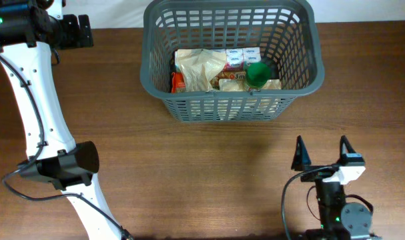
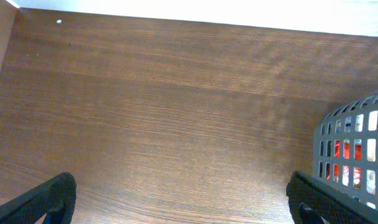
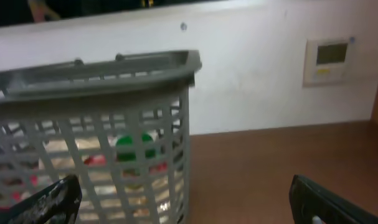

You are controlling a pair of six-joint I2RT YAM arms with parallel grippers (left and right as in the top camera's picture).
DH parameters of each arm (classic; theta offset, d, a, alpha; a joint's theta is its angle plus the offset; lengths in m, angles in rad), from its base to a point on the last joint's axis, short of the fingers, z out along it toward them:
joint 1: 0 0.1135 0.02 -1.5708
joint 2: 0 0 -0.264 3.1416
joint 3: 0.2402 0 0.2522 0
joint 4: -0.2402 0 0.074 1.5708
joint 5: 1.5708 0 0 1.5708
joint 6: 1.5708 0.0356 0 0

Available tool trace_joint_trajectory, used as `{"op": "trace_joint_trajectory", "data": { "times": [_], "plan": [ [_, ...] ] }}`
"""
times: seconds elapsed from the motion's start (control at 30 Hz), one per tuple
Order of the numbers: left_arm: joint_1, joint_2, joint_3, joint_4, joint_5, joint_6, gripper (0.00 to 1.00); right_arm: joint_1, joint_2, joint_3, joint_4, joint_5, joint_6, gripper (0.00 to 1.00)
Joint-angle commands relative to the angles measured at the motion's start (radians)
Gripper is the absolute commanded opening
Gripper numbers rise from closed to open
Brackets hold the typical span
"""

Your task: Pack container

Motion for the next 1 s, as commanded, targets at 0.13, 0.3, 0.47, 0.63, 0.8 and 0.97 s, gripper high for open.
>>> {"op": "trace_joint_trajectory", "data": {
  "times": [0.13, 0.3, 0.47, 0.63, 0.8, 0.97],
  "plan": [
    [0.004, 0.004, -0.004, 0.002, -0.011, -0.013, 0.99, -0.004, -0.011, -0.104, 0.038, -0.032, 0.009, 0.99],
    [0.004, 0.004, -0.004, 0.002, -0.011, -0.013, 0.99, -0.004, -0.010, -0.104, 0.000, -0.032, 0.009, 0.99],
    [0.004, 0.004, -0.004, 0.002, -0.011, -0.013, 0.99, -0.004, -0.008, -0.104, -0.071, -0.031, 0.009, 0.99],
    [0.004, 0.004, -0.004, 0.002, -0.011, -0.013, 0.99, -0.004, -0.008, -0.104, -0.071, -0.031, 0.009, 0.99],
    [0.004, 0.004, -0.004, 0.002, -0.011, -0.013, 0.99, -0.004, -0.008, -0.104, -0.071, -0.031, 0.009, 0.99],
    [0.000, -0.021, -0.005, 0.002, -0.011, -0.013, 0.99, -0.004, -0.008, -0.104, -0.071, -0.031, 0.009, 0.99]
  ]
}}
